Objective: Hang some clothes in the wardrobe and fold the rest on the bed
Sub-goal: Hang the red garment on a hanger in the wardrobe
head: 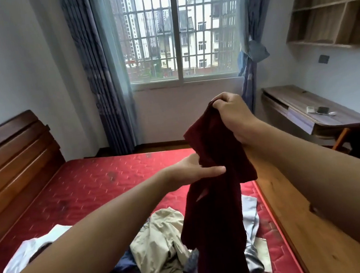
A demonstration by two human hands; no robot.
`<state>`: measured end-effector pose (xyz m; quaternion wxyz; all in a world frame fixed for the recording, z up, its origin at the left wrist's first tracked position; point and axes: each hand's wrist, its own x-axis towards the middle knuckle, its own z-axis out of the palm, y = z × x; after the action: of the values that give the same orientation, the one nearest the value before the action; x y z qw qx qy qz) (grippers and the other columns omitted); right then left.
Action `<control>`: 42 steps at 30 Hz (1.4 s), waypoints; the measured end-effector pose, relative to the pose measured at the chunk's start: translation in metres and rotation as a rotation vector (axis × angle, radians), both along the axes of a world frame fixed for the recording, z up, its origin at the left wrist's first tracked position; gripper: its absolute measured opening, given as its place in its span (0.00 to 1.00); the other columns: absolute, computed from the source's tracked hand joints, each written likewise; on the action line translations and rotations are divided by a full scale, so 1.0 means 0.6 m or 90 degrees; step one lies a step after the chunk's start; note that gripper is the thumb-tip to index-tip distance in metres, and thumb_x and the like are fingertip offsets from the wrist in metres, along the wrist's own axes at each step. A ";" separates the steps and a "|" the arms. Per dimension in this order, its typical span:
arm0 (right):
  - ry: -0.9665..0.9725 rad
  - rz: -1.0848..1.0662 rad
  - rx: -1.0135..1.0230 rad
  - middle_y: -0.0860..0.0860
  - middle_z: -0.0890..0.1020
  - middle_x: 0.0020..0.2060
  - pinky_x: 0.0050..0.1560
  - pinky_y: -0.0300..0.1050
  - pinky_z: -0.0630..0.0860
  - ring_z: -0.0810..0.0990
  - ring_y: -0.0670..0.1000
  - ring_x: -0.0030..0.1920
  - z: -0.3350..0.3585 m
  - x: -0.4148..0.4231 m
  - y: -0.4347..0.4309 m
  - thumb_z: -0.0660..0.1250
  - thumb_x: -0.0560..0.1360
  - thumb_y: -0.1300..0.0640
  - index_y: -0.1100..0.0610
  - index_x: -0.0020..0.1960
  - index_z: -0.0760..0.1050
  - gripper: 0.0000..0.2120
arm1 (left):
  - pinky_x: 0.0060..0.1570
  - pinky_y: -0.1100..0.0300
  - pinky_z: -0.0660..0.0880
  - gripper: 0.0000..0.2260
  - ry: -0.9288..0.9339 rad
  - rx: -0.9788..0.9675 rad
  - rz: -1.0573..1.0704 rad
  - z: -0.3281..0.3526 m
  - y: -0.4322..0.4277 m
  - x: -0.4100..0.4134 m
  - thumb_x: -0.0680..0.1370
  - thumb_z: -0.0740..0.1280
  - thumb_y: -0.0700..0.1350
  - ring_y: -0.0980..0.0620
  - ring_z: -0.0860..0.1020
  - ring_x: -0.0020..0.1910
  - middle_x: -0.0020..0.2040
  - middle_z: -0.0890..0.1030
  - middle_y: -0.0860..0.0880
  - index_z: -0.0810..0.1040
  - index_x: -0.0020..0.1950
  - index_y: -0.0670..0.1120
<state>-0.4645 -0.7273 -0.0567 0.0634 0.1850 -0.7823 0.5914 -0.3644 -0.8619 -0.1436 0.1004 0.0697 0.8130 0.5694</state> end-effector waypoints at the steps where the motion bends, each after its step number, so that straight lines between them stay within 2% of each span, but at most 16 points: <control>1: -0.005 0.012 -0.014 0.48 0.83 0.36 0.40 0.43 0.77 0.80 0.49 0.39 -0.001 -0.001 0.003 0.63 0.76 0.56 0.51 0.43 0.81 0.08 | 0.55 0.59 0.81 0.14 0.032 -0.004 0.069 -0.011 0.003 -0.008 0.77 0.73 0.51 0.55 0.83 0.56 0.56 0.85 0.52 0.79 0.61 0.53; 3: -0.012 0.040 -0.019 0.46 0.81 0.31 0.36 0.41 0.75 0.79 0.47 0.35 -0.002 -0.005 0.019 0.63 0.71 0.54 0.53 0.39 0.82 0.09 | 0.57 0.49 0.80 0.08 0.062 0.044 0.186 -0.021 -0.002 -0.022 0.81 0.68 0.44 0.48 0.83 0.53 0.54 0.84 0.45 0.80 0.60 0.45; 4: -0.013 0.054 -0.003 0.49 0.79 0.29 0.35 0.43 0.73 0.77 0.49 0.34 -0.005 -0.008 0.031 0.63 0.68 0.54 0.56 0.37 0.81 0.09 | 0.52 0.48 0.81 0.06 0.060 0.075 0.203 -0.020 -0.009 -0.023 0.82 0.67 0.41 0.49 0.82 0.47 0.48 0.83 0.45 0.81 0.57 0.44; 7: -0.068 0.147 0.040 0.58 0.71 0.32 0.38 0.48 0.63 0.68 0.56 0.36 -0.030 -0.022 0.061 0.61 0.63 0.60 0.72 0.38 0.73 0.14 | 0.41 0.55 0.74 0.05 0.084 0.119 0.236 0.006 -0.040 -0.024 0.82 0.66 0.39 0.52 0.76 0.36 0.40 0.79 0.48 0.82 0.53 0.45; 9: -0.154 0.244 0.063 0.57 0.79 0.36 0.40 0.44 0.67 0.75 0.53 0.37 -0.048 -0.025 0.065 0.59 0.66 0.66 0.67 0.38 0.79 0.10 | 0.44 0.53 0.76 0.06 0.110 0.162 0.263 0.033 -0.057 -0.027 0.82 0.66 0.40 0.50 0.78 0.41 0.44 0.80 0.45 0.82 0.53 0.46; 11: -0.205 0.359 0.114 0.48 0.85 0.47 0.51 0.44 0.70 0.78 0.44 0.46 -0.062 -0.019 0.057 0.59 0.67 0.67 0.57 0.39 0.84 0.15 | 0.45 0.53 0.78 0.07 0.127 0.172 0.267 0.064 -0.069 -0.033 0.83 0.64 0.39 0.47 0.80 0.44 0.46 0.81 0.43 0.82 0.56 0.45; 13: -0.237 0.443 0.127 0.51 0.81 0.49 0.58 0.51 0.67 0.75 0.49 0.52 -0.076 -0.015 0.041 0.62 0.63 0.62 0.62 0.44 0.80 0.13 | 0.37 0.59 0.78 0.09 0.145 0.128 0.266 0.097 -0.077 -0.040 0.83 0.62 0.37 0.50 0.80 0.39 0.42 0.82 0.46 0.82 0.54 0.45; 15: -0.295 0.489 0.092 0.58 0.78 0.46 0.56 0.53 0.68 0.75 0.57 0.50 -0.083 -0.014 0.023 0.66 0.63 0.60 0.64 0.49 0.78 0.16 | 0.30 0.64 0.75 0.10 0.167 0.041 0.283 0.131 -0.087 -0.041 0.83 0.63 0.38 0.55 0.78 0.32 0.37 0.81 0.50 0.83 0.51 0.48; 19: -0.290 0.504 0.010 0.59 0.75 0.39 0.41 0.46 0.69 0.74 0.57 0.42 -0.077 -0.031 -0.010 0.72 0.63 0.63 0.58 0.44 0.72 0.12 | 0.38 0.68 0.76 0.08 0.249 -0.127 0.319 0.176 -0.119 -0.032 0.81 0.66 0.37 0.60 0.80 0.39 0.41 0.84 0.50 0.83 0.49 0.46; 23: -0.250 0.528 0.010 0.56 0.82 0.42 0.38 0.42 0.75 0.81 0.52 0.41 -0.053 -0.068 -0.029 0.71 0.72 0.66 0.54 0.54 0.77 0.14 | 0.41 0.70 0.72 0.05 0.229 -0.308 0.362 0.202 -0.160 -0.005 0.80 0.69 0.42 0.63 0.78 0.38 0.39 0.83 0.57 0.82 0.47 0.50; 26: -0.240 0.595 0.064 0.50 0.78 0.37 0.38 0.40 0.72 0.76 0.48 0.38 -0.034 -0.089 -0.046 0.68 0.75 0.64 0.55 0.46 0.79 0.05 | 0.45 0.65 0.71 0.04 0.153 -0.385 0.389 0.209 -0.183 0.027 0.81 0.68 0.48 0.65 0.78 0.38 0.41 0.82 0.57 0.82 0.48 0.52; 29: -0.156 0.614 0.100 0.52 0.77 0.33 0.34 0.39 0.71 0.75 0.48 0.35 -0.022 -0.092 -0.071 0.70 0.75 0.66 0.55 0.40 0.77 0.09 | 0.47 0.64 0.73 0.06 0.113 -0.405 0.413 0.213 -0.184 0.068 0.81 0.69 0.53 0.63 0.80 0.41 0.45 0.84 0.54 0.82 0.52 0.52; 32: 0.181 0.553 0.266 0.50 0.78 0.33 0.37 0.42 0.69 0.75 0.49 0.36 -0.019 -0.095 -0.101 0.73 0.75 0.61 0.53 0.40 0.76 0.09 | 0.53 0.58 0.78 0.13 0.031 -0.470 0.417 0.215 -0.181 0.116 0.76 0.74 0.55 0.54 0.82 0.51 0.51 0.84 0.50 0.80 0.58 0.55; 35: 0.420 0.486 0.372 0.45 0.77 0.31 0.35 0.41 0.68 0.76 0.50 0.35 -0.028 -0.098 -0.125 0.71 0.75 0.57 0.50 0.42 0.76 0.06 | 0.48 0.59 0.75 0.17 -0.056 -0.630 0.434 0.213 -0.187 0.173 0.73 0.76 0.53 0.57 0.78 0.48 0.51 0.79 0.52 0.79 0.60 0.54; 39: 0.523 0.499 0.337 0.48 0.73 0.39 0.39 0.47 0.69 0.73 0.54 0.40 -0.048 -0.076 -0.179 0.66 0.76 0.57 0.50 0.44 0.69 0.06 | 0.44 0.57 0.72 0.10 -0.112 -0.790 0.502 0.186 -0.194 0.262 0.75 0.72 0.46 0.52 0.78 0.47 0.50 0.81 0.50 0.79 0.56 0.51; 42: 0.437 0.551 0.276 0.50 0.74 0.37 0.35 0.47 0.67 0.73 0.53 0.37 -0.049 -0.035 -0.230 0.65 0.75 0.61 0.51 0.40 0.64 0.11 | 0.47 0.53 0.76 0.10 -0.193 -0.849 0.594 0.170 -0.193 0.333 0.76 0.69 0.44 0.46 0.79 0.51 0.51 0.81 0.49 0.78 0.56 0.53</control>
<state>-0.4856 -0.8655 -0.0862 0.0266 0.6768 -0.6732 0.2967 -0.1643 -0.9780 -0.0415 -0.0175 -0.4268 0.9030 -0.0460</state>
